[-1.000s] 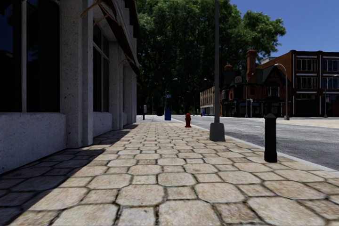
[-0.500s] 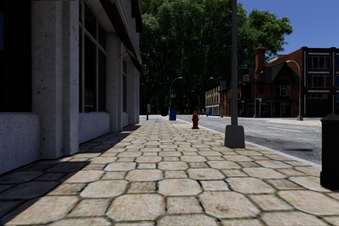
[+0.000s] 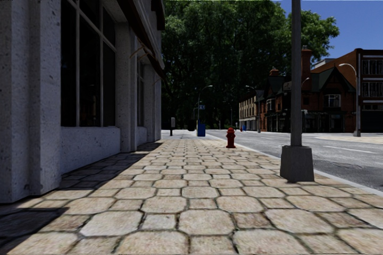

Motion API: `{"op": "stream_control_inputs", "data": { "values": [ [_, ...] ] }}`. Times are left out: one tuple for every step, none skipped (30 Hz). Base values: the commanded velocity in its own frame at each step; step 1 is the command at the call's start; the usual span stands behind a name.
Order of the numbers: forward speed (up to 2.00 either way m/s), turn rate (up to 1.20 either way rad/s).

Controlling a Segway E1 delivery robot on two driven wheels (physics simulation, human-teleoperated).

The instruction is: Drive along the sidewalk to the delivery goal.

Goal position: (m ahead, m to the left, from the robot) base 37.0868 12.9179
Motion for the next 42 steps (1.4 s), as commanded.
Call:
{"op": "stream_control_inputs", "data": {
  "values": [
    [2.0,0.0],
    [2.0,0.0],
    [2.0,0.0],
    [2.0,0.0],
    [2.0,0.0],
    [2.0,0.0],
    [2.0,0.0],
    [2.0,0.0],
    [2.0,0.0],
    [2.0,0.0],
    [2.0,0.0],
    [2.0,0.0],
    [2.0,0.0],
    [2.0,0.0],
    [2.0,0.0],
    [2.0,0.0],
    [2.0,0.0],
    [2.0,0.0],
    [2.0,0.0],
    [2.0,0.0],
    [2.0,0.0],
    [2.0,0.0],
    [2.0,0.0],
    [2.0,0.0],
    [2.0,0.0],
    [2.0,0.0],
    [2.0,0.0],
    [2.0,0.0],
    [2.0,0.0],
    [2.0,0.0],
    [2.0,0.0],
    [2.0,0.0],
    [2.0,0.0],
    [2.0,0.0],
    [2.0,0.0],
    [2.0,0.0],
    [2.0,0.0],
    [2.0,0.0],
    [2.0,0.0],
    [2.0,0.0],
    [2.0,0.0],
    [2.0,0.0]
  ]
}}
